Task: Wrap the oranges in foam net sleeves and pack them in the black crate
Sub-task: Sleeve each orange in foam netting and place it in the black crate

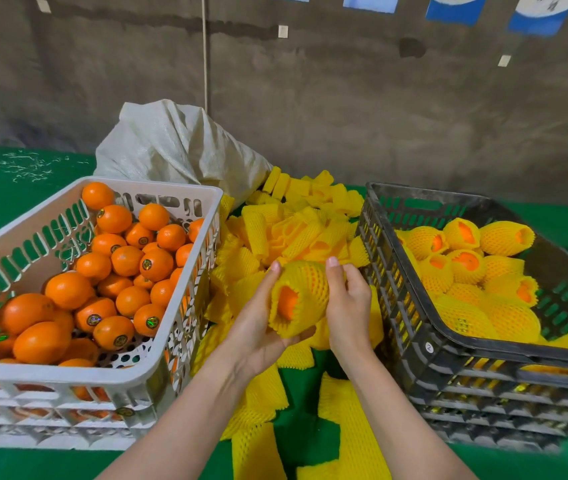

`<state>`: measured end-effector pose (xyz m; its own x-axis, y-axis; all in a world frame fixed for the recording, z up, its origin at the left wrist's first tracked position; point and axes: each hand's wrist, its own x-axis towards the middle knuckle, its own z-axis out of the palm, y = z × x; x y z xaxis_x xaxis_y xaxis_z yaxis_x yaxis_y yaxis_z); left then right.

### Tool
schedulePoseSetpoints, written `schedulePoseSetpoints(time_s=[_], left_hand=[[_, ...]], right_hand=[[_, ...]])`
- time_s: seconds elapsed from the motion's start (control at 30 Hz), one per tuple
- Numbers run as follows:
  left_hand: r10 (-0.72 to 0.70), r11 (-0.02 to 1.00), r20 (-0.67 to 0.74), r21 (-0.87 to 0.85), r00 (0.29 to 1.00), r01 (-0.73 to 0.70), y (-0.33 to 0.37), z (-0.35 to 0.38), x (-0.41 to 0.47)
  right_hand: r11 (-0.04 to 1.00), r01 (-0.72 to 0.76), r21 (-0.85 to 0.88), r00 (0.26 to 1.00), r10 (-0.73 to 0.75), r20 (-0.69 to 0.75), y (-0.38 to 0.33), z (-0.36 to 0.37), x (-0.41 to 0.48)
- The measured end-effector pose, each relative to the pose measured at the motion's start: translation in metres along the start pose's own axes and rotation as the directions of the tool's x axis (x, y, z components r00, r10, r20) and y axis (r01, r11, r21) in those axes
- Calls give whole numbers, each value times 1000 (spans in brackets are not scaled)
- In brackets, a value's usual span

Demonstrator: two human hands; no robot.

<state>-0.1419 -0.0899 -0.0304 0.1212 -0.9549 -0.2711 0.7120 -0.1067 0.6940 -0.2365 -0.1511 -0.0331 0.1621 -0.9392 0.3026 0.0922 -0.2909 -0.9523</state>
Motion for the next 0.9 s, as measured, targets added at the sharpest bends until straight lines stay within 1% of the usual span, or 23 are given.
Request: schedulePoseSetpoints(time_s=[0.1,0.2,0.3,0.37,0.43,0.5,0.53,0.6,0.63,0.67,0.7,0.73,0.77,0.8,0.87,0.9], left_hand=[[-33,999,2,10,999,33,6,-4,1],[-53,998,-14,-38,998,53,6,-3,1],[-110,988,-13,-115,994,108,5,-3,-1],[-120,985,-33,-126,992,115,3,-2,-1],[-46,995,-101,-90,994,37,3,1,-1],[116,992,-217,75,969,-101,8,4,0],[205,970,-245,179,948,-164,11,7,-1],[353,887,-230,390,907,-246,13,15,-2],[410,834,-204,478,889,-275,13,18,-2],[449,798,-188,524,873,-298,13,21,-1],[450,793,-188,533,873,-294,13,25,-2],[413,823,-201,499,888,-270,16,30,-3],[343,872,-219,436,913,-223,19,33,-4],[256,911,-208,379,944,-163,21,33,-3],[122,929,-135,363,983,-66,23,34,-4],[89,929,-124,367,988,-38,23,32,-4]], right_hand=[[1000,18,19,999,-19,45,4,-3,0],[998,-1,60,997,-4,82,8,-3,-2],[988,-49,144,993,32,118,11,-3,0],[989,-50,136,989,30,143,11,-3,1],[999,-41,27,986,36,161,9,-5,1],[993,-113,-39,978,118,171,7,-10,2],[984,-175,-23,962,176,210,4,-13,1],[956,-288,56,900,250,356,-5,-13,-1],[945,-316,80,873,256,416,-10,-12,-3],[944,-318,89,860,247,446,-14,-11,-6],[948,-305,90,861,235,452,-18,-11,-7],[952,-291,90,869,224,441,-20,-11,-9],[959,-271,82,881,213,423,-22,-12,-10],[970,-236,61,894,192,404,-22,-14,-10],[993,-120,0,913,110,393,-24,-17,-14],[998,-59,-32,909,67,412,-24,-19,-16]])
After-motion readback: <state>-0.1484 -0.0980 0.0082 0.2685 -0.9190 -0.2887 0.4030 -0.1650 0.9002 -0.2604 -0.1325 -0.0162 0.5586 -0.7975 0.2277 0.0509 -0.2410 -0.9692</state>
